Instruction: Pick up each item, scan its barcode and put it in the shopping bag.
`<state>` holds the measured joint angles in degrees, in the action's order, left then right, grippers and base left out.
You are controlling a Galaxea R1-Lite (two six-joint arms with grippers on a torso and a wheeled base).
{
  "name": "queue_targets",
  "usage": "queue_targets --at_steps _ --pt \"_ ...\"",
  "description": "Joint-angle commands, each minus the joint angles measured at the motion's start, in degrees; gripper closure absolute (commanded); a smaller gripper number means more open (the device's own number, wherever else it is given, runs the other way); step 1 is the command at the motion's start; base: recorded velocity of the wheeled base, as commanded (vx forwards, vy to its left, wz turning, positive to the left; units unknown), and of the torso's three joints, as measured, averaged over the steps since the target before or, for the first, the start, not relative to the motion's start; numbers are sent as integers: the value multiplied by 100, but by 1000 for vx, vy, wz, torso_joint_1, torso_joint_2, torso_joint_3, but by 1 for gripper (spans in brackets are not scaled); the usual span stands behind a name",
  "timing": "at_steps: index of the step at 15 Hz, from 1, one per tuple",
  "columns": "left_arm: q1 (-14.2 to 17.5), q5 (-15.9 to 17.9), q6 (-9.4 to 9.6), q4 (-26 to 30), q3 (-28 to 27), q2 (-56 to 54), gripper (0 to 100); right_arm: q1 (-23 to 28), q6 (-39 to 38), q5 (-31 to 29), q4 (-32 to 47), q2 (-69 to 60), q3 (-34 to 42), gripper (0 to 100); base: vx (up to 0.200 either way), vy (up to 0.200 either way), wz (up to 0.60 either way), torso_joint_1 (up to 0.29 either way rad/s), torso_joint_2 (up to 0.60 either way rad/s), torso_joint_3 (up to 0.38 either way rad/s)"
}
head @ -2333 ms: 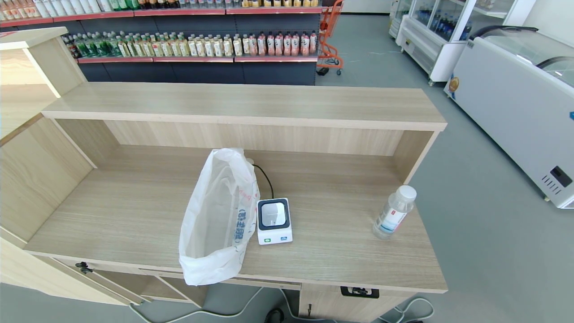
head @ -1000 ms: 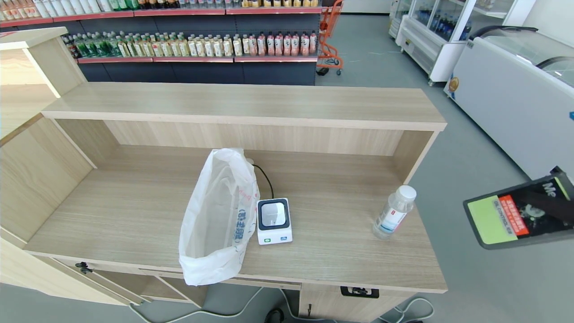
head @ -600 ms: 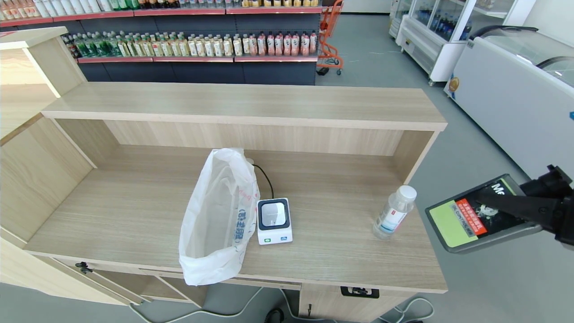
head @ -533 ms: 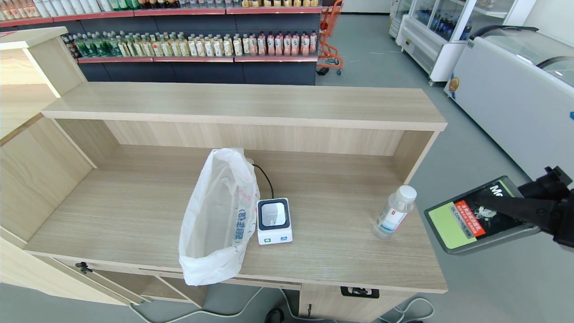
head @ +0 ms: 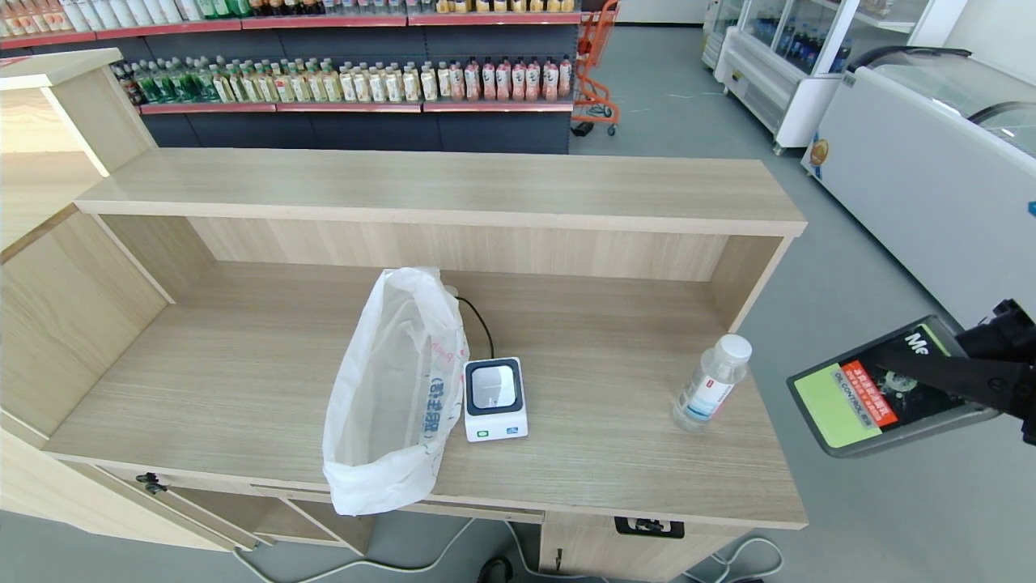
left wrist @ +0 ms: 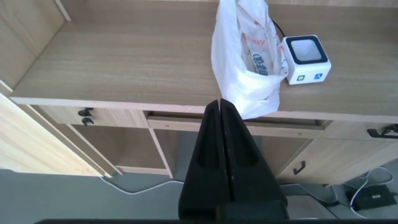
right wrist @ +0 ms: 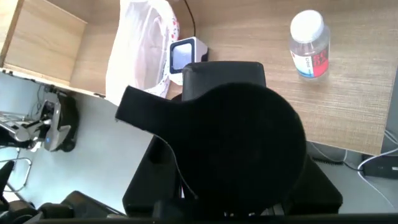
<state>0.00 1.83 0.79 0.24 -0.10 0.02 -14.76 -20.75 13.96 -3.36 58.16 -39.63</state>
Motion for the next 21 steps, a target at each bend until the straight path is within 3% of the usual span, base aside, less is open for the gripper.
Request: queue_targets --at_steps 1,3,12,18,21 --pt "0 2 0 -7 -8 -2 100 9 9 2 -6 -51 34 100 0 0 0 0 0 0" --pt "0 2 -9 2 1 -2 100 17 9 2 -6 -24 78 100 0 0 0 0 0 0" --pt "0 -7 -9 2 -8 -2 100 -18 18 19 -121 442 26 100 0 200 0 3 4 2" --pt "0 2 9 2 1 -2 100 -9 9 2 -1333 1716 -45 100 0 200 0 1 1 2" --pt "0 -7 -18 2 1 -2 100 -9 18 -60 -1747 2331 -1 100 0 0 0 0 0 0"
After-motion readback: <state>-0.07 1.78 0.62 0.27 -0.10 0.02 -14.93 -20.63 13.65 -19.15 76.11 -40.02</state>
